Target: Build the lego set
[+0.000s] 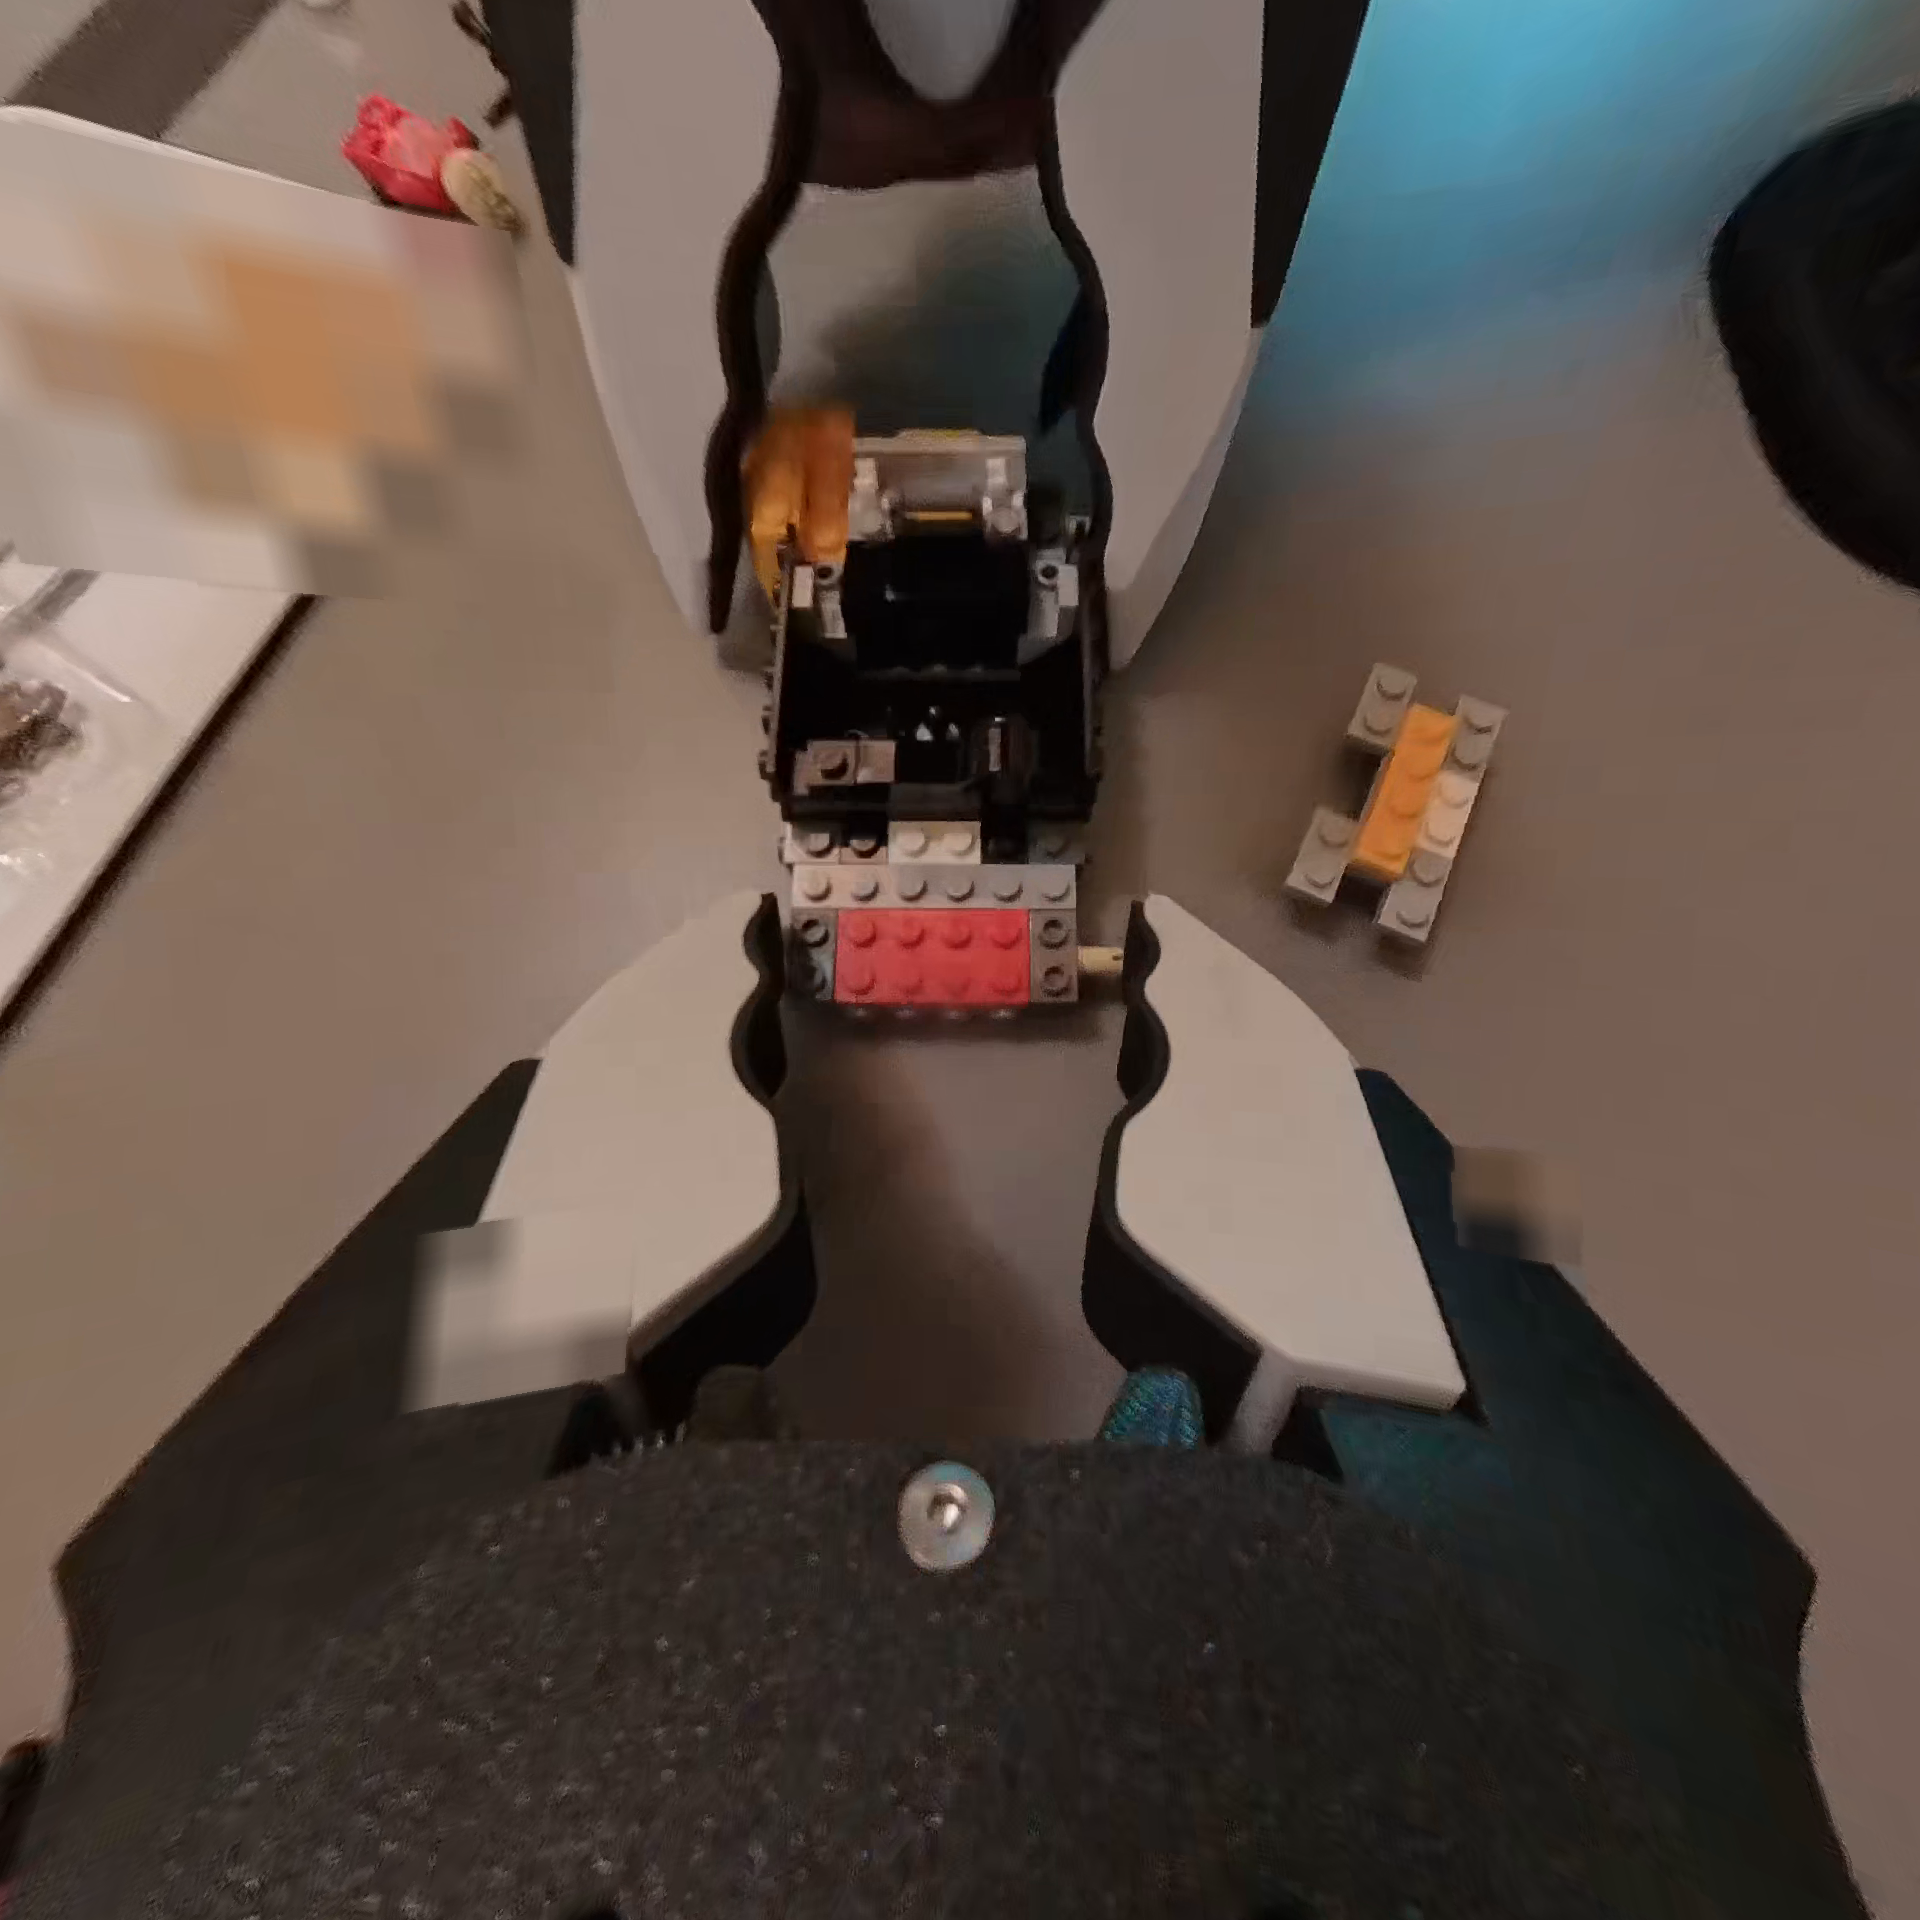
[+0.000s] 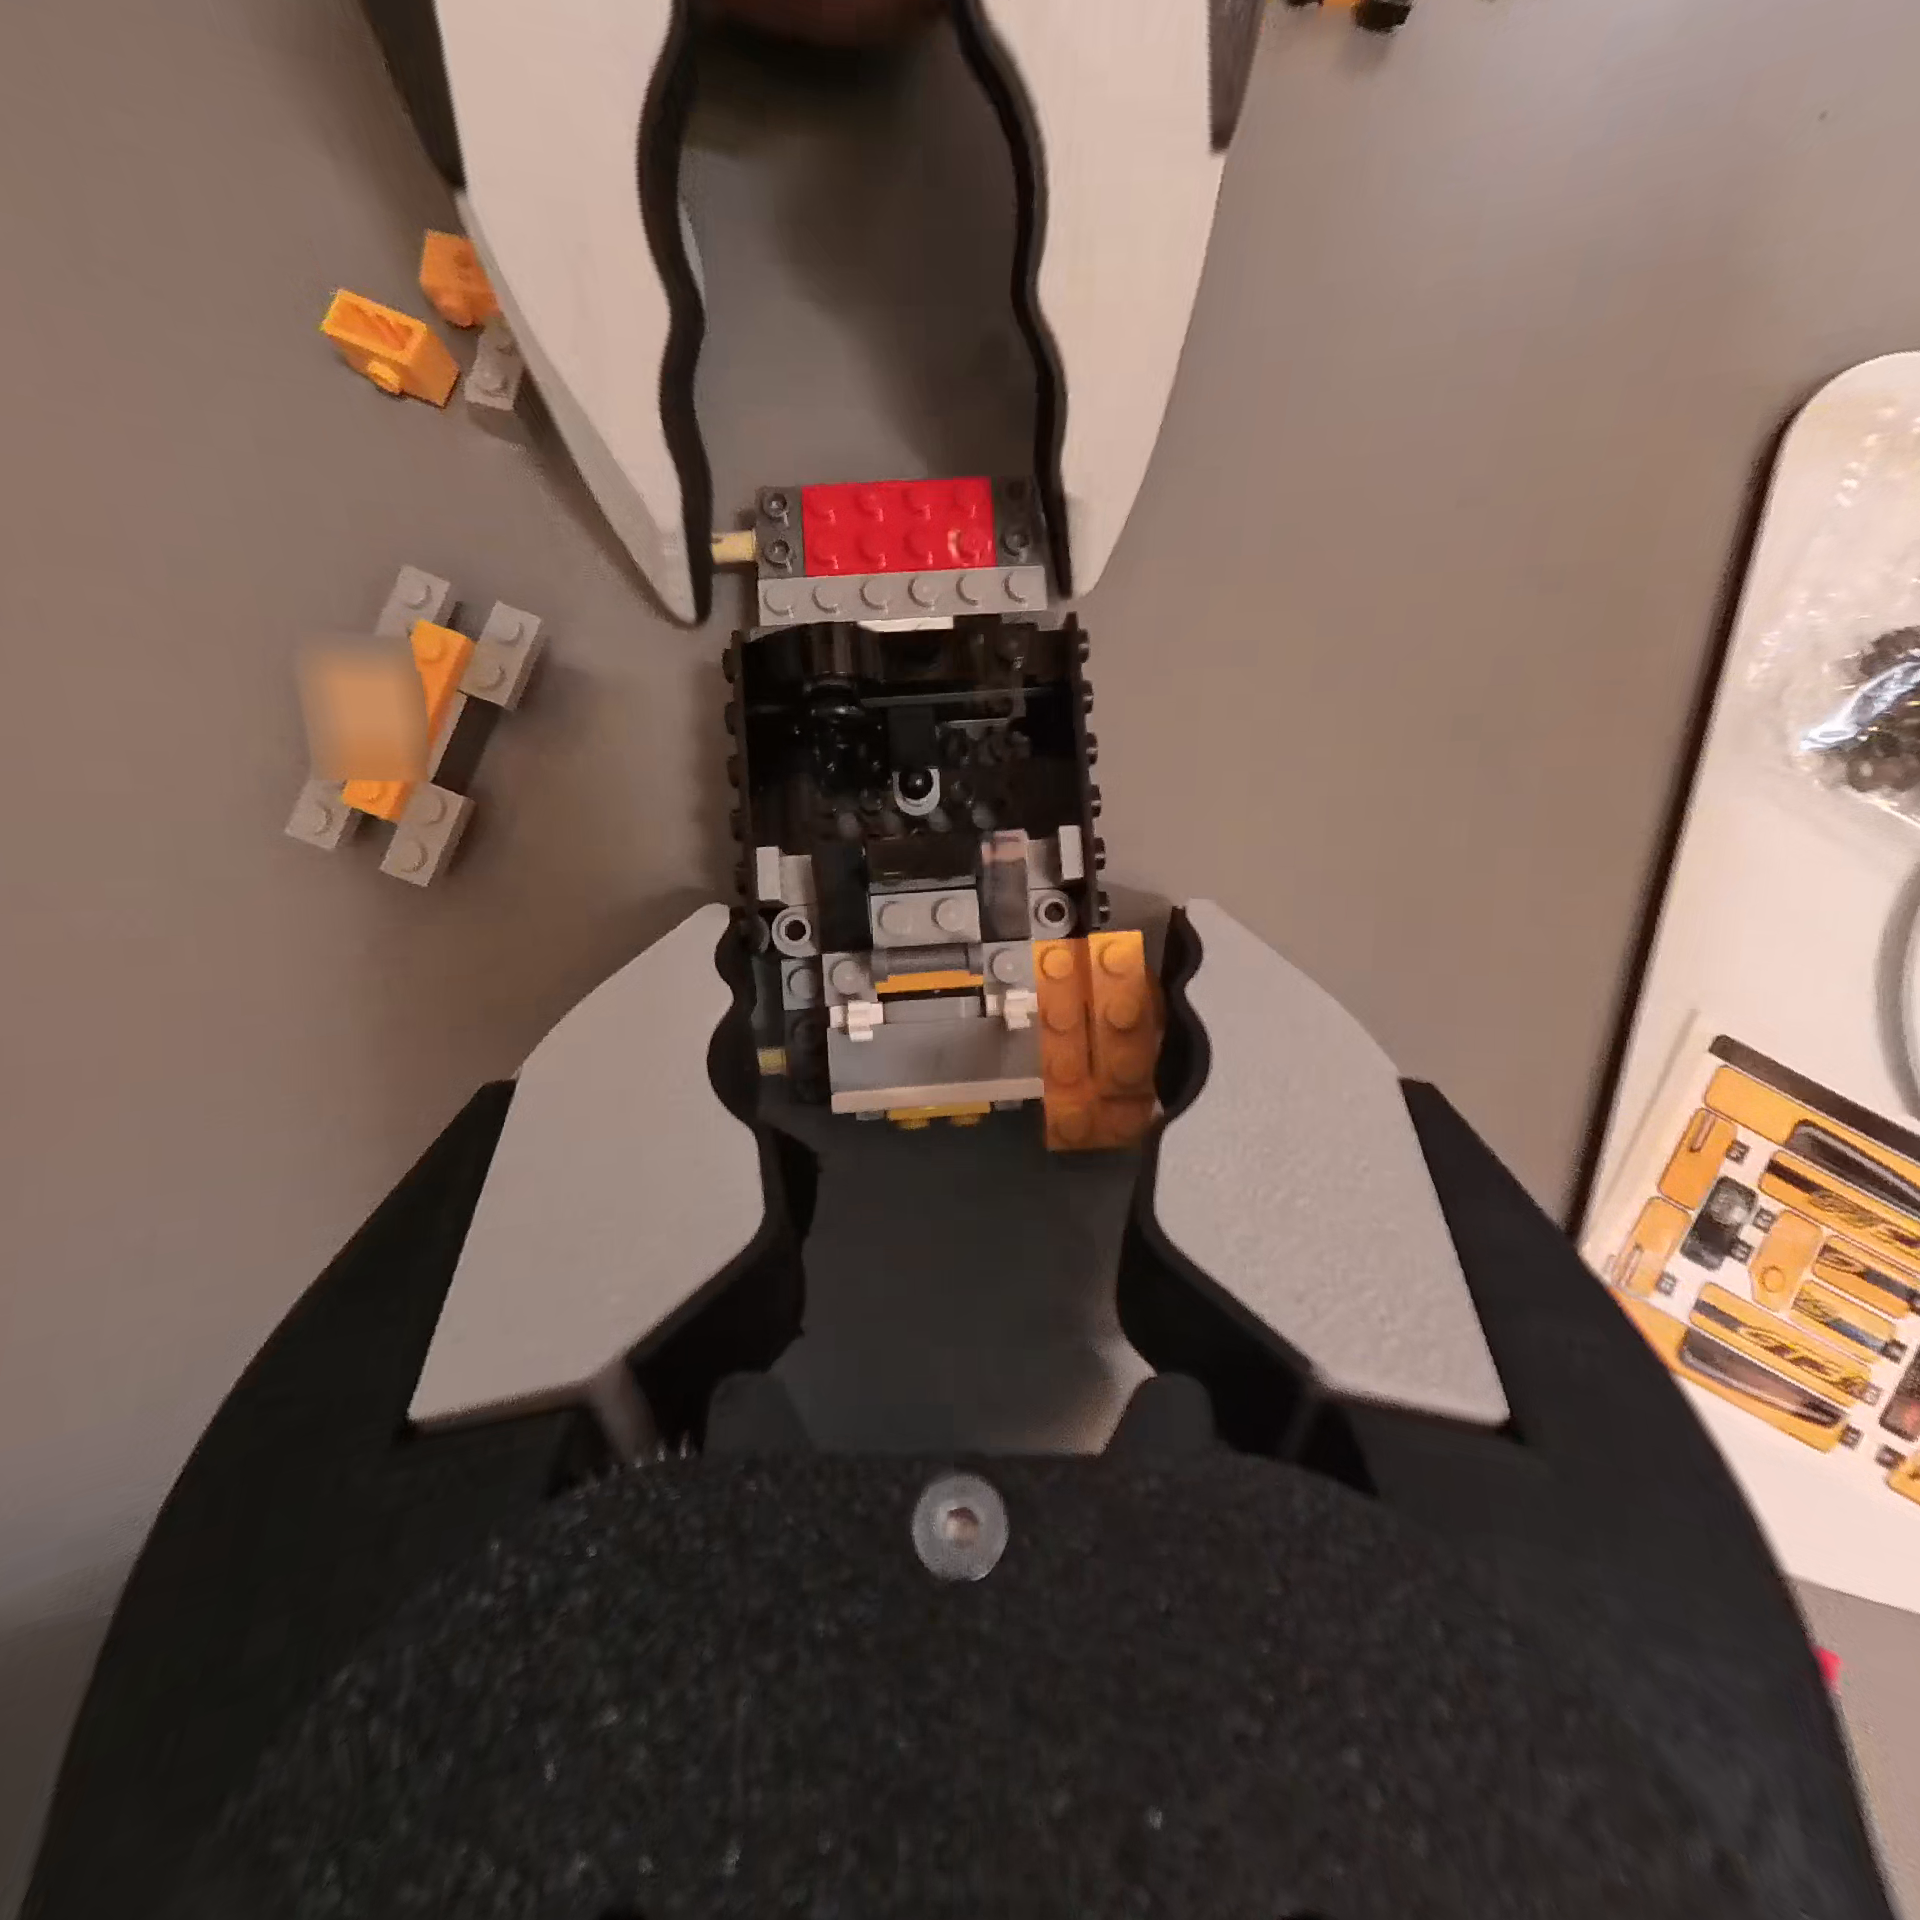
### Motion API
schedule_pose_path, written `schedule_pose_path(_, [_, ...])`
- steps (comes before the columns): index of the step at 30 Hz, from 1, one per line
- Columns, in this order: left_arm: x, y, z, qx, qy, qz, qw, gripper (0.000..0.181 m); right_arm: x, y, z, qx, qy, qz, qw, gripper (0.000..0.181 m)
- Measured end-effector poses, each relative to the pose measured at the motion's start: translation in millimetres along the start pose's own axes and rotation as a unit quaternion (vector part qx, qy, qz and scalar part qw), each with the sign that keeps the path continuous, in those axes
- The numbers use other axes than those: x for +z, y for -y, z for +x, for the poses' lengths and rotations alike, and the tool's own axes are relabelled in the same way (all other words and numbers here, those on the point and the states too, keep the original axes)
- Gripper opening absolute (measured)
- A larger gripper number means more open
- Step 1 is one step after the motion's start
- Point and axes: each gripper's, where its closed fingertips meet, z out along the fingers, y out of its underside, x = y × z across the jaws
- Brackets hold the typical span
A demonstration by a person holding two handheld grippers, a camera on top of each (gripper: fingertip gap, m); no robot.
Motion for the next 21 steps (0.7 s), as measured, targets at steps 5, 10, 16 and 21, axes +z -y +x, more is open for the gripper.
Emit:
schedule_pose_path(5, [2.3,-0.7,1.0,0.007,0.003,-0.012,1.0,0.062,-15.4,3.1,-0.4,0.032,-0.053,0.007,0.998,0.077])
schedule_pose_path(10, [1.9,-1.0,1.0,0.009,0.014,-0.01,1.0,0.062,-54.8,30.2,-14.1,0.107,-0.148,0.121,0.976,0.072])
schedule_pose_path(16, [-4.7,6.8,-4.0,0.005,0.026,0.027,0.999,0.065,-43.7,53.4,-63.6,0.157,-0.188,0.18,0.953,0.07])
schedule_pose_path(21, [-31.8,28.9,-0.5,-0.017,0.011,0.117,0.993,0.063,-18.8,43.9,-77.9,0.163,-0.203,0.135,0.956,0.068])
